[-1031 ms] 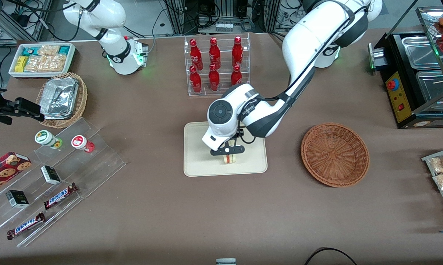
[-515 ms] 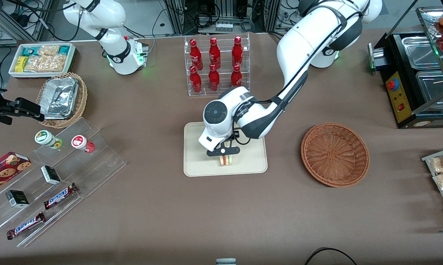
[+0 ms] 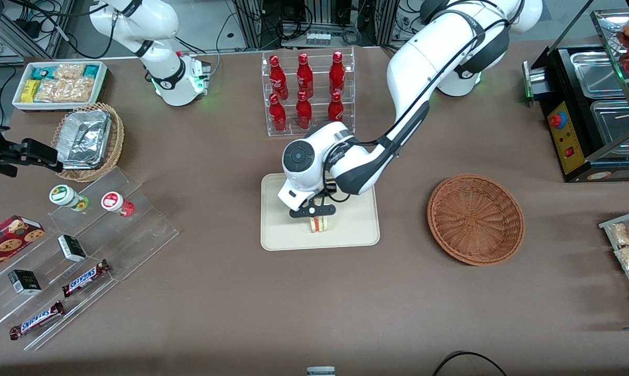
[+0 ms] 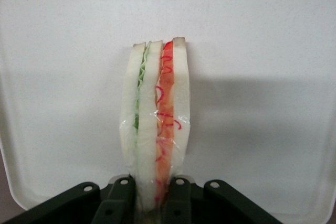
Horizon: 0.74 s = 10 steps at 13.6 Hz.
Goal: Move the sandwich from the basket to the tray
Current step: 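Lower the sandwich onto the beige tray with the left gripper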
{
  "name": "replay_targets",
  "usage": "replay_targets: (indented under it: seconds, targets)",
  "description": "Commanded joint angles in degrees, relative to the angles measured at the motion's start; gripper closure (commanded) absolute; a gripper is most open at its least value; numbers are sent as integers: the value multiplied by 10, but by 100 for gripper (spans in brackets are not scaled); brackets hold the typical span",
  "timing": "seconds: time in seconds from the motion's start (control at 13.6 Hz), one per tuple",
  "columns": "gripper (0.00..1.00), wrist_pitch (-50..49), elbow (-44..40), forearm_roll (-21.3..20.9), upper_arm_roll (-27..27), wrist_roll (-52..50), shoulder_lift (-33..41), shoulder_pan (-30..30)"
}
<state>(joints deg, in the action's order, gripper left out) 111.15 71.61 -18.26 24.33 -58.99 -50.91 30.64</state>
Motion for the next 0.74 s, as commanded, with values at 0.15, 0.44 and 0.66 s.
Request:
replay_targets:
  seconds: [0.15, 0.44, 0.66]
  targets:
    - [100, 12, 1, -13, -7, -16, -1, 12]
    - [70, 28, 12, -15, -7, -13, -1, 12]
    - [22, 29, 13, -19, -7, -14, -1, 12]
